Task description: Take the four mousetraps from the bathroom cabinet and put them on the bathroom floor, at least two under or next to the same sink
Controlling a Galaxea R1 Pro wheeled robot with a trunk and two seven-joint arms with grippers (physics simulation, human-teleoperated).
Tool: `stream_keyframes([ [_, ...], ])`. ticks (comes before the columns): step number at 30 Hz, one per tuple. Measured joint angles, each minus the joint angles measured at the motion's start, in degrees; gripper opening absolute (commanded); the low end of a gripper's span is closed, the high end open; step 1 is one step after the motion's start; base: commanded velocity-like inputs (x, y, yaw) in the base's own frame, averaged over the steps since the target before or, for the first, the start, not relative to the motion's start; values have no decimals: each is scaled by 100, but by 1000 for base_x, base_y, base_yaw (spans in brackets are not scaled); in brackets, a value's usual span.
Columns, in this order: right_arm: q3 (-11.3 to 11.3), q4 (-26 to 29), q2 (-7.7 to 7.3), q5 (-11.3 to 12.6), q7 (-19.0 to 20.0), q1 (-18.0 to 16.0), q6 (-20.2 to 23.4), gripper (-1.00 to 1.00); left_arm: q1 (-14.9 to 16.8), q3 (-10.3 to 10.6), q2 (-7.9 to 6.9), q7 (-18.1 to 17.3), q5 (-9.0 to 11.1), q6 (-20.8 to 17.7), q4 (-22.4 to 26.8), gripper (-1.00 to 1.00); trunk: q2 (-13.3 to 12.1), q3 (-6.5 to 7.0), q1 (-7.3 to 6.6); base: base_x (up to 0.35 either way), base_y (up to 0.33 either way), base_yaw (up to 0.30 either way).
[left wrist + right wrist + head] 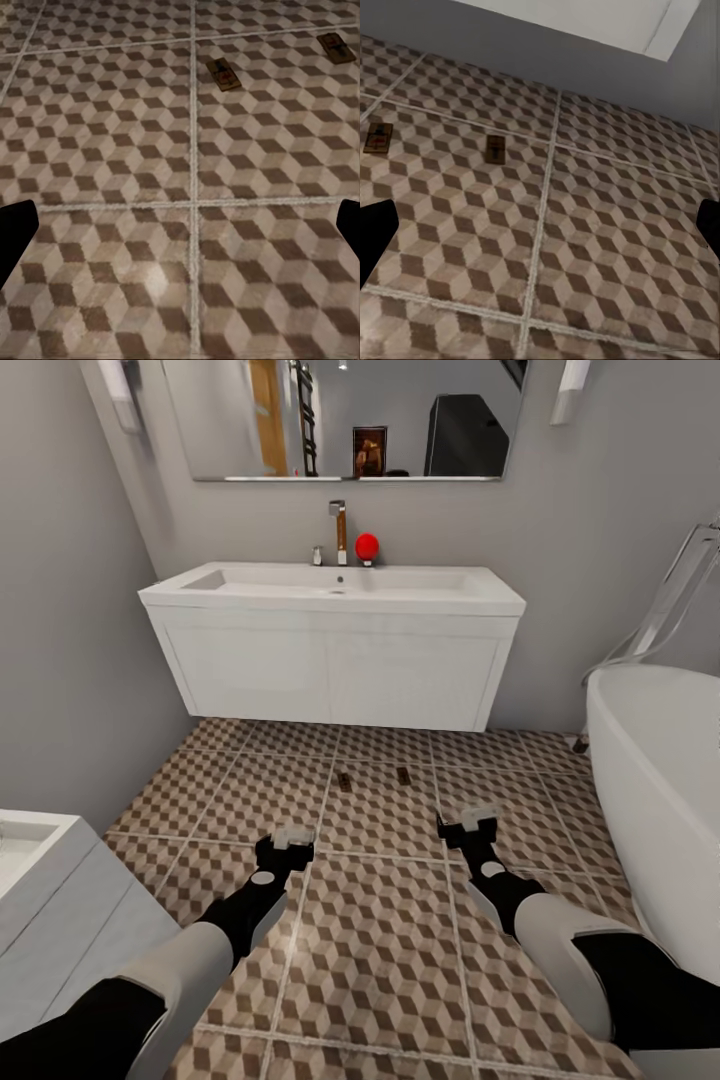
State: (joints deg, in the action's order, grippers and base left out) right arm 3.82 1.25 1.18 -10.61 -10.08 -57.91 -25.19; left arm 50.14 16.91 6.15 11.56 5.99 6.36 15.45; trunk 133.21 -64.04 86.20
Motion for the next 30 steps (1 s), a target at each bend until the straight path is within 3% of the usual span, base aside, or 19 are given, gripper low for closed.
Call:
stream_keyframes([
  [9,3,-3,-5,123,2,290,-114,100,-306,0,-22,0,0,43,-3,100,-361,246,-198,0,0,0],
  [20,3,-4,-9,127,-4,664,-450,100,-667,-1,-51,5,0,623,-306,100,-802,547,-439,0,0,0],
  [24,3,-4,-13,127,-4,787,-480,100,-732,-2,-42,8,0,1055,-597,100,-963,657,-527,0,0,0],
  [26,1,-5,-22,127,-4,868,-495,100,-756,-5,-31,12,3,1523,-913,100,-1004,694,-550,0,0,0],
  [30,3,-5,-32,129,-4,947,-506,100,-772,-6,-15,17,3,2097,-1383,100,-1004,732,-550,0,0,0],
])
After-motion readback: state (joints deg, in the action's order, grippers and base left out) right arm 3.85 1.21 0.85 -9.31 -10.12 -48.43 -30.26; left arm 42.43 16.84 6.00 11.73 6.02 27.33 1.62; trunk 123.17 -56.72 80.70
